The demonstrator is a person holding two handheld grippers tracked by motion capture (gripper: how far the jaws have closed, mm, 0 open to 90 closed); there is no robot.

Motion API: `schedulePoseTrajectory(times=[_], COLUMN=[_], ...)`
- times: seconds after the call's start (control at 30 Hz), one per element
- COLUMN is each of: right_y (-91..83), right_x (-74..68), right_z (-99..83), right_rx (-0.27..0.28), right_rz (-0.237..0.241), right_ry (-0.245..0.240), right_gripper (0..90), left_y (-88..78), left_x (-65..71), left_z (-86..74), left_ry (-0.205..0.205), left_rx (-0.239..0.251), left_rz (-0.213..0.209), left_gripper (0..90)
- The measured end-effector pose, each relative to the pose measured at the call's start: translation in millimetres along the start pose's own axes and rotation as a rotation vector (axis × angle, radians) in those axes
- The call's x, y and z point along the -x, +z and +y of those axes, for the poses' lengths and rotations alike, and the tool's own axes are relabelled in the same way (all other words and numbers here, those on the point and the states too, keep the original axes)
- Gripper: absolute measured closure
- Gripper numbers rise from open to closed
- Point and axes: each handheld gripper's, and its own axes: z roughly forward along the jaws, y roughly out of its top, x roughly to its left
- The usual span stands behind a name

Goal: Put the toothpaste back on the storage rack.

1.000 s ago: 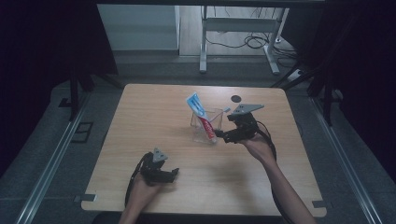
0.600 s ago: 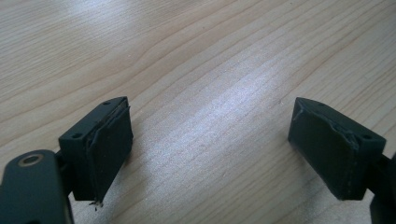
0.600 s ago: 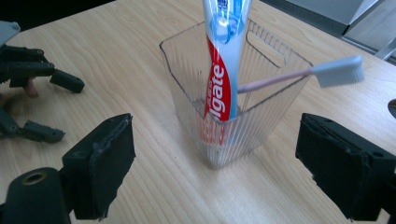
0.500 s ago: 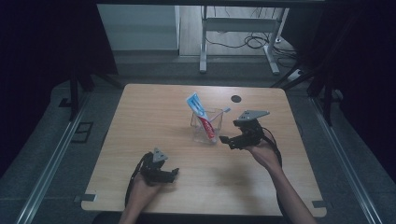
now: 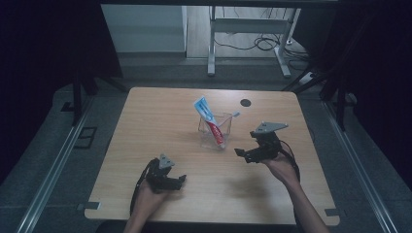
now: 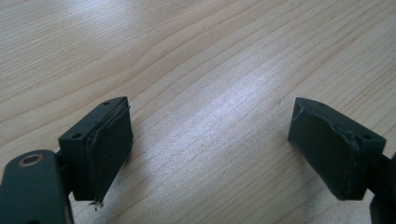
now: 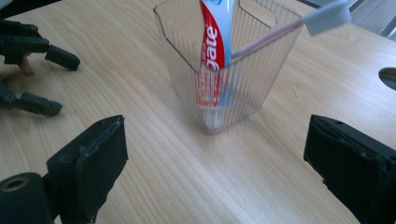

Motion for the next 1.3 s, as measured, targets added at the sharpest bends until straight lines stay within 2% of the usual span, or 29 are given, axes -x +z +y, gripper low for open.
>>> schedulePoseTrajectory(times=[0.63, 1.3], right_y=[-24.5, -27.8], right_x=[2.7, -5.8], right_z=[-48.4, -98.0], right_rx=[-0.023, -0.048], right_rz=[-0.057, -0.069], right_ry=[0.033, 0.071], right_gripper=[5.4, 5.6], left_y=[0.1, -0.4], left_x=[0.3, 0.7], left_z=[-0.1, -0.2], left_ry=[-0.004, -0.007], left_rx=[0.000, -0.003], left_rz=[0.000, 0.005], left_gripper=[13.8, 13.8])
